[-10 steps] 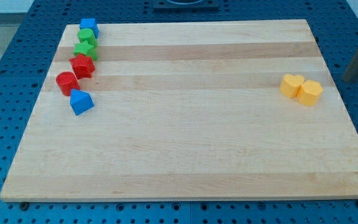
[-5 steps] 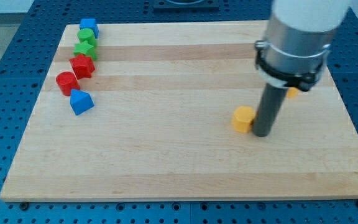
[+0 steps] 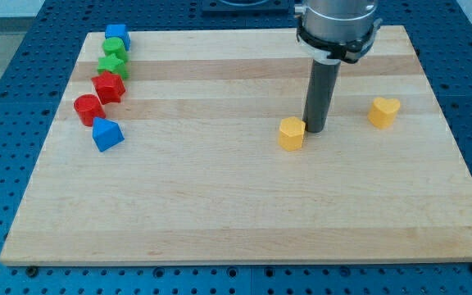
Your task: Place yellow hexagon below blue triangle
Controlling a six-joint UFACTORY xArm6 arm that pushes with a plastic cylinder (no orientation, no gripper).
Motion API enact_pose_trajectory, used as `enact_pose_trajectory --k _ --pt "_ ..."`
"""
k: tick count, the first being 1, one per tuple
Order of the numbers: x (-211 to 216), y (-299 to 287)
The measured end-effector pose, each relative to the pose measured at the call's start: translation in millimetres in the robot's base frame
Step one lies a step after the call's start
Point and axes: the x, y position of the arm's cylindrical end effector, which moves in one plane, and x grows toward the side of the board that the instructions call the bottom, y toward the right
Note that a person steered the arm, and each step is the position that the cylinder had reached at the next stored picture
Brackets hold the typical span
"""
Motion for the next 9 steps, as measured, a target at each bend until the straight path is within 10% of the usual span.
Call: enact_pose_trajectory --k 2,5,9 --pt "40.7 -25.2" --pt "-17.0 -48.8" --pt "79.3 -59.2"
